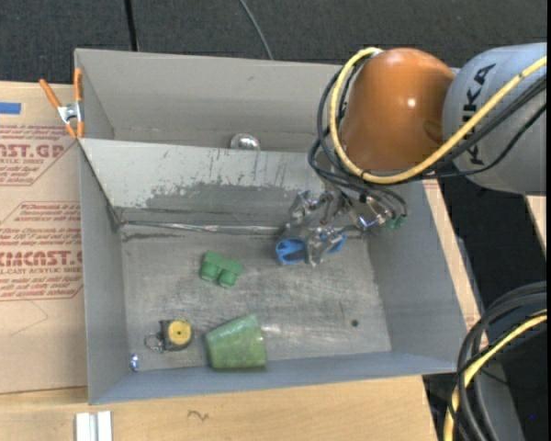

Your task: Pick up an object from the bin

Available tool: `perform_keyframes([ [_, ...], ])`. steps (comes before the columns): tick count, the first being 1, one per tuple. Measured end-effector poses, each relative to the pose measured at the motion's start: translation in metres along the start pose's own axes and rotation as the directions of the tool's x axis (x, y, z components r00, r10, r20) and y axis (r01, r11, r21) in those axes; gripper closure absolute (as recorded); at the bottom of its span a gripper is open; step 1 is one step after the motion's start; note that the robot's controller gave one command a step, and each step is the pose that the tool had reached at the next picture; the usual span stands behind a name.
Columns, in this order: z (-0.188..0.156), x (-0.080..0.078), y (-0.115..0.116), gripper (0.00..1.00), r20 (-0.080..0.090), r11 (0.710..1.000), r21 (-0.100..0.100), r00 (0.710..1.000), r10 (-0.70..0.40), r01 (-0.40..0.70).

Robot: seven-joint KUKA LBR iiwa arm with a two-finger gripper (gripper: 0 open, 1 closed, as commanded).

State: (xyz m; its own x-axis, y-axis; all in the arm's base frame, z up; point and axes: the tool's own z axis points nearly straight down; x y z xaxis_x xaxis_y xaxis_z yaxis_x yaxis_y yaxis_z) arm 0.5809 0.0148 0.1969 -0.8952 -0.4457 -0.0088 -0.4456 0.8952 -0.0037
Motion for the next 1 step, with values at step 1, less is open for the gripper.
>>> perform_keyframes([
  [1, -0.0956, -0.0013, -0.0126, 1.0, 0.002, 1.0, 0.002, 1.0, 0.003, -0.003],
])
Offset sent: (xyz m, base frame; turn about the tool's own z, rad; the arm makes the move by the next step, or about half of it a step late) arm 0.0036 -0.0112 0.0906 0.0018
